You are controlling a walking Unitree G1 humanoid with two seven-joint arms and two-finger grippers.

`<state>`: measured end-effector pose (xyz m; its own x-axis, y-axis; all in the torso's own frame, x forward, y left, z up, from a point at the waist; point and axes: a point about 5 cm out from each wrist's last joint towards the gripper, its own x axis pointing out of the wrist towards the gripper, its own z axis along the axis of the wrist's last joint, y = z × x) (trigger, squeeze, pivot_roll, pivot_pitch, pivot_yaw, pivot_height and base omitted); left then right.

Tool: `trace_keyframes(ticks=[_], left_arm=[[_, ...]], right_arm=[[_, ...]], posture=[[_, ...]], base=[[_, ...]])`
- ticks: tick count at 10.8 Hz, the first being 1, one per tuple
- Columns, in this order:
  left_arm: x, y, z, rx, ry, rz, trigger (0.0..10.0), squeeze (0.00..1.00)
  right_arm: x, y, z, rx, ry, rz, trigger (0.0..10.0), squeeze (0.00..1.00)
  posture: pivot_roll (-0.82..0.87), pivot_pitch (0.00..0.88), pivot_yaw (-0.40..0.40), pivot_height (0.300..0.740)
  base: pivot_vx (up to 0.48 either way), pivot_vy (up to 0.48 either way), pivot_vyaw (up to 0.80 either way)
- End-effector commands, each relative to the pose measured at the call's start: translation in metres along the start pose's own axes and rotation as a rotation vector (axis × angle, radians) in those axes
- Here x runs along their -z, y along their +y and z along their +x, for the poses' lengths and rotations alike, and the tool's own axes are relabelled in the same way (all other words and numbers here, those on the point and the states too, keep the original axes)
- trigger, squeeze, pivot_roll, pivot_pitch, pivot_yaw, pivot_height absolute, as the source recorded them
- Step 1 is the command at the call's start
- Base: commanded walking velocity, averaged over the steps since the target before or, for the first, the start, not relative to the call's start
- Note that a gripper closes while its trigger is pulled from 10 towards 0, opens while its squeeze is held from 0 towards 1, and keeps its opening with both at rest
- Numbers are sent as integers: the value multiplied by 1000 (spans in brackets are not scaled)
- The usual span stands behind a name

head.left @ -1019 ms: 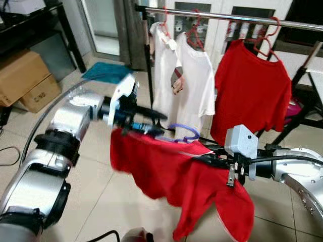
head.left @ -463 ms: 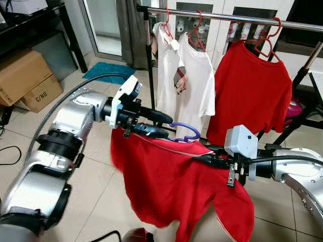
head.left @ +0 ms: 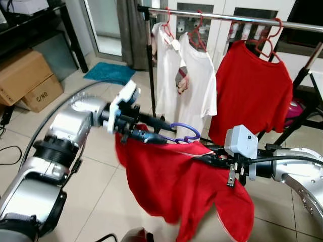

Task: Hang hanger

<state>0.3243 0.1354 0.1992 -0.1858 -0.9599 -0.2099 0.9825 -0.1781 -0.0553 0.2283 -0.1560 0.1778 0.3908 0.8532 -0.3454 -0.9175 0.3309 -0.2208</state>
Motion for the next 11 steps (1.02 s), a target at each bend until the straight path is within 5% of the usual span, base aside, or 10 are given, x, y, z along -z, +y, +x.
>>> trace_keyframes(ticks=[1,2,3,4,5,9,11], left_arm=[[10,-1,-3,-3,139,51,10000,0],[20,-2,-5,-4,214,68,10000,0],[30,-1,-8,-27,302,99,6902,0],[26,4,-7,-90,262,128,2275,0],[24,6,-7,-113,244,141,0,0],[16,7,-5,-107,136,179,0,0],[24,4,-6,-86,191,170,0,0]], right_arm=[[-9,-2,-2,8,-31,-41,0,0],[-10,-3,-2,7,-33,-44,0,0],[-11,-3,-2,9,-36,-48,0,0],[-11,-3,-2,7,-38,-48,0,0],[-11,-2,-2,5,-38,-48,0,0],[-10,-1,-4,2,-34,-48,0,0],[-10,-2,-3,5,-38,-50,0,0]], posture=[[70,6,65,740],[70,5,66,740],[70,6,67,740],[70,6,67,740],[70,6,67,740],[66,0,66,740],[65,0,67,740]], base=[[0,0,0],[0,0,0],[0,0,0],[0,0,0],[0,0,0],[0,0,0],[0,0,0]])
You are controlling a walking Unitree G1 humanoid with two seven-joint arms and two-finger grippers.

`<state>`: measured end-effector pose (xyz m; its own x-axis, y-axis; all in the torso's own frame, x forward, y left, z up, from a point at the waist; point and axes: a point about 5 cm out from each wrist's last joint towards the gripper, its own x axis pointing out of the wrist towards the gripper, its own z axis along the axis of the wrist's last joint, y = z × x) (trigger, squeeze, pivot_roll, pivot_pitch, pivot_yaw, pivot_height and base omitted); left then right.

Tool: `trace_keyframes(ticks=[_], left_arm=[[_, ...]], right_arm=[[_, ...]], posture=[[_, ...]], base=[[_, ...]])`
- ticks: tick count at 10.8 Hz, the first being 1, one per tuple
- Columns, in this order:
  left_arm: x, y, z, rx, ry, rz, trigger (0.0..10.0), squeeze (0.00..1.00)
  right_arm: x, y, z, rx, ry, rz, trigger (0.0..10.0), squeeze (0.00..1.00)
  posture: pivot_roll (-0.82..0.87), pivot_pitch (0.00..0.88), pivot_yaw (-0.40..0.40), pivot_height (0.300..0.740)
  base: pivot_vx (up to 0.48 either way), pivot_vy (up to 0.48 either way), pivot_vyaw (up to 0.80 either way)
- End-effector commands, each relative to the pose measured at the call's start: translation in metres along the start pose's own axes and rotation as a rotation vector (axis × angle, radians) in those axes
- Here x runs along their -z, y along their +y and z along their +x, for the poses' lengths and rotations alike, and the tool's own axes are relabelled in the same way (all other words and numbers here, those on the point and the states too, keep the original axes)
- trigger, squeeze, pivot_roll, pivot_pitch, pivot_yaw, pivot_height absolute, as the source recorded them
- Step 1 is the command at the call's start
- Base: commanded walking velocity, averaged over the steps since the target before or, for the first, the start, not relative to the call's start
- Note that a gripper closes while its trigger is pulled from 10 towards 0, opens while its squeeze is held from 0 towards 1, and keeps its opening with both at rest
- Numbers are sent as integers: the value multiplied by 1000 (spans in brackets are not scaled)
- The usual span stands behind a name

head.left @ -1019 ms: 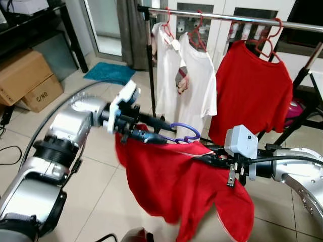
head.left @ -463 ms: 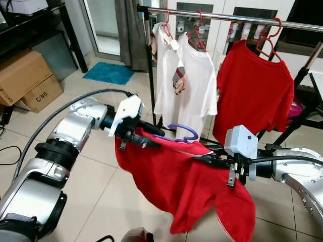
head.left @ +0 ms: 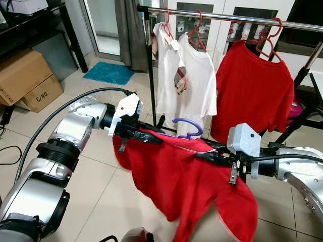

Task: Hang hanger

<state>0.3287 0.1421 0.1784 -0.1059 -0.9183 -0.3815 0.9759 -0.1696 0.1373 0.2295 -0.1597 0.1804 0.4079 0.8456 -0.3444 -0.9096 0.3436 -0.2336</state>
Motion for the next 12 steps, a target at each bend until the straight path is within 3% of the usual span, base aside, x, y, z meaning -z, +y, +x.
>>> trace_keyframes(ticks=[1,6,8,10,12], left_arm=[[7,-5,-2,17,37,-13,0,0],[6,-13,1,64,59,25,0,0],[4,-11,-2,34,47,26,0,0],[2,-6,-12,-39,48,18,0,0],[3,-4,-19,-78,53,1,0,0]], right_arm=[[-11,1,1,-11,-56,-40,0,0],[-12,-2,1,8,-121,-3,0,0],[-11,-4,1,34,-115,-34,10000,0],[-10,-8,-3,38,-147,49,10000,1000],[-11,-13,-10,70,-168,54,10000,1000]], posture=[[64,0,68,740],[73,0,65,740],[74,4,64,740],[77,6,64,740],[80,7,66,740]], base=[[0,0,0],[0,0,0],[0,0,0],[0,0,0],[0,0,0]])
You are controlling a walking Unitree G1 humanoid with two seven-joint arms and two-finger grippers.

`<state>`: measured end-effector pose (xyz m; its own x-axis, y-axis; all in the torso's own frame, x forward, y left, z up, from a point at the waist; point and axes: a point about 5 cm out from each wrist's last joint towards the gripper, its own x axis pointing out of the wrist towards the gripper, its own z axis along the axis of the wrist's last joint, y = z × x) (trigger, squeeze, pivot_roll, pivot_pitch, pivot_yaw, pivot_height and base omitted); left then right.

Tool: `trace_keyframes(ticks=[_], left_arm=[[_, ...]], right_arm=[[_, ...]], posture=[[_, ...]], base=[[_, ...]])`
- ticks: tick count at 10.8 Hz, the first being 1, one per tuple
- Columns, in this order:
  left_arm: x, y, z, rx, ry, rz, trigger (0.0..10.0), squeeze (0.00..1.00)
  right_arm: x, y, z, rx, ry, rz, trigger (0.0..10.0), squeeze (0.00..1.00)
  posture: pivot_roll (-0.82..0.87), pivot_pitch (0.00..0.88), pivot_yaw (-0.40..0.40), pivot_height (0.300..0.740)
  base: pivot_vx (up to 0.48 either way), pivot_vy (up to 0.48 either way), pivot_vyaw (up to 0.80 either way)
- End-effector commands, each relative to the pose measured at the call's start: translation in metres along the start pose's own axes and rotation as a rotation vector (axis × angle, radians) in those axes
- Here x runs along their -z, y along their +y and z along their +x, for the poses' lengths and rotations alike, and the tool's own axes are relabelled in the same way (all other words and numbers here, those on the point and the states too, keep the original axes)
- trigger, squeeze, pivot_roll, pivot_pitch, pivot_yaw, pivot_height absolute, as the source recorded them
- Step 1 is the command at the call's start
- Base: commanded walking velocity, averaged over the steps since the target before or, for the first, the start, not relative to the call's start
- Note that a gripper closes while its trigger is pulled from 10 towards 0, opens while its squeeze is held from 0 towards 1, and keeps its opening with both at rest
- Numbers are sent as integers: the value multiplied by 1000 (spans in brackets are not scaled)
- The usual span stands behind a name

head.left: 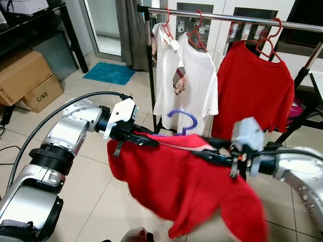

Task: Hang hanger

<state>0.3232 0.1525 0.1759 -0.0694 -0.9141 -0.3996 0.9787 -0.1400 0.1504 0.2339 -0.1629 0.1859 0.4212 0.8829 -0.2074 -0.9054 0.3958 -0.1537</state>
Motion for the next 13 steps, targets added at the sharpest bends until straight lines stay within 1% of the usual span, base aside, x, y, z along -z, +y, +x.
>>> trace_keyframes(ticks=[1,2,3,4,5,6,7,8,9,10,11,12,13], left_arm=[[-1,4,-13,-56,28,-5,0,0],[-1,4,-15,-63,30,-6,0,0],[-1,4,-15,-64,31,-5,0,0],[-1,3,-14,-60,32,-1,0,0],[-3,3,-10,-45,23,13,0,0],[-7,3,-7,-33,8,29,0,0],[-9,3,-5,-23,1,39,0,0],[-13,2,-3,-6,-7,53,0,0],[-14,0,0,9,-13,59,0,0],[-15,-1,3,24,-14,62,0,0],[-14,-2,5,34,-10,64,0,0],[-14,-3,6,38,-9,64,0,0],[-14,-3,6,38,-8,64,0,0]], right_arm=[[-14,-9,-10,58,-55,-39,10000,1000],[-22,-13,-15,79,-108,-27,10000,1000],[-38,-18,-21,97,-235,19,10000,1000],[-46,-20,-22,100,-305,33,10000,1000],[-48,-19,-18,106,-326,39,10000,867],[-41,-14,-10,77,-280,48,10000,0],[-36,-10,-6,51,-259,65,10000,0],[-34,-4,0,0,-263,103,10000,0],[-34,-2,6,-19,-263,105,10000,0],[-35,-1,11,-34,-276,110,9490,0],[-38,-1,14,-47,-300,123,1294,0],[-40,0,14,-59,-304,130,0,0],[-40,0,14,-65,-303,135,0,0]], posture=[[82,7,67,740],[81,7,67,740],[82,7,67,740],[82,7,68,740],[80,7,69,740],[80,6,70,740],[82,6,71,740],[83,6,72,740],[85,5,73,740],[86,5,74,740],[86,5,74,740],[86,5,74,740],[85,7,74,740]], base=[[0,0,0],[0,0,0],[0,0,0],[0,0,0],[0,0,0],[0,0,0],[0,0,0],[0,0,0],[0,0,0],[0,0,0],[0,0,0],[0,0,0],[0,0,0]])
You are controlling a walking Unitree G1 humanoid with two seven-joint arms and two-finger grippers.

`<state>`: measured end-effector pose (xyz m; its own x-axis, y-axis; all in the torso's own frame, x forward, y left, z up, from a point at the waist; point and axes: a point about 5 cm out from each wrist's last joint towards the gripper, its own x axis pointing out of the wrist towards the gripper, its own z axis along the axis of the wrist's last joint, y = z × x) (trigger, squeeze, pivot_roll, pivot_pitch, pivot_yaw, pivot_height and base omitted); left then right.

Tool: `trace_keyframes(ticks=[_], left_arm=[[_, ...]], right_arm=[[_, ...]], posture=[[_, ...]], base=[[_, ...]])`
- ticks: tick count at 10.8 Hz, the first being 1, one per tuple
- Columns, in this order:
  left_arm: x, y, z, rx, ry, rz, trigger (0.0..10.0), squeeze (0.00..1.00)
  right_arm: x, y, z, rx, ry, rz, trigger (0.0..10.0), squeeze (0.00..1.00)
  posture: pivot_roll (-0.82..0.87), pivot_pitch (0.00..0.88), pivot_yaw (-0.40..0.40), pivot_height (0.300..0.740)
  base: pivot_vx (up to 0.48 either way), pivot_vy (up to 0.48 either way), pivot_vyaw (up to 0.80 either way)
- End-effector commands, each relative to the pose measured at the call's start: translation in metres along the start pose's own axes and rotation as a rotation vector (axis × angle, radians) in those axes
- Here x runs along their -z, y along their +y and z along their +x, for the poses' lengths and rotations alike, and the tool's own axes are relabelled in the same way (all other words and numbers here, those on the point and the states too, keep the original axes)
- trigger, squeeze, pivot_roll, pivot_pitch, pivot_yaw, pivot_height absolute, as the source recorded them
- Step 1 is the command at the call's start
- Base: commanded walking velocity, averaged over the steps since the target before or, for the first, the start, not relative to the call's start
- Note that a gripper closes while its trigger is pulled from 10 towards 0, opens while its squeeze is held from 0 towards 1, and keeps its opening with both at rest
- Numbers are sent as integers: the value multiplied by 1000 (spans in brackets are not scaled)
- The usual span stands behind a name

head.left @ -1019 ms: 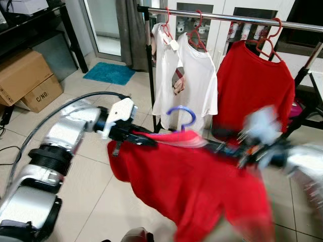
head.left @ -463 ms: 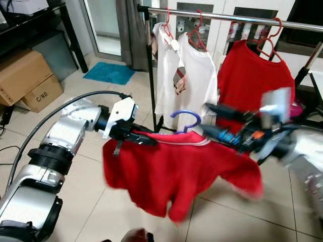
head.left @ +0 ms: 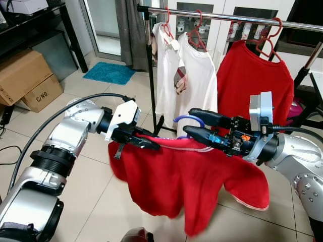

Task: Hang hanger

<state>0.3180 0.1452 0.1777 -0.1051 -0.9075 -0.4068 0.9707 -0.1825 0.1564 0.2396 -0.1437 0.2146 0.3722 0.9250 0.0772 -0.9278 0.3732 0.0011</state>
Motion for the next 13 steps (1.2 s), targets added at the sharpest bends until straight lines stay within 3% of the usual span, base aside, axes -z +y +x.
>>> trace_keyframes(ticks=[1,10,11,12,13], left_arm=[[-9,1,0,0,-11,42,0,0],[-12,6,-4,-37,-43,21,0,0],[-12,8,-5,-69,-41,3,353,0],[-12,13,-6,-126,-73,-46,10000,0],[-14,10,-9,-93,-95,-51,10000,1000]], right_arm=[[-6,3,3,-31,-10,-12,0,0],[-4,11,1,-118,23,44,0,0],[-4,11,0,-117,21,44,0,0],[-5,10,-1,-109,19,41,0,0],[-5,7,-3,-80,26,33,0,0]], posture=[[85,7,73,740],[87,7,66,740],[87,6,66,740],[87,6,66,740],[87,6,66,740]], base=[[0,0,0],[0,0,0],[0,0,0],[0,0,0],[0,0,0]])
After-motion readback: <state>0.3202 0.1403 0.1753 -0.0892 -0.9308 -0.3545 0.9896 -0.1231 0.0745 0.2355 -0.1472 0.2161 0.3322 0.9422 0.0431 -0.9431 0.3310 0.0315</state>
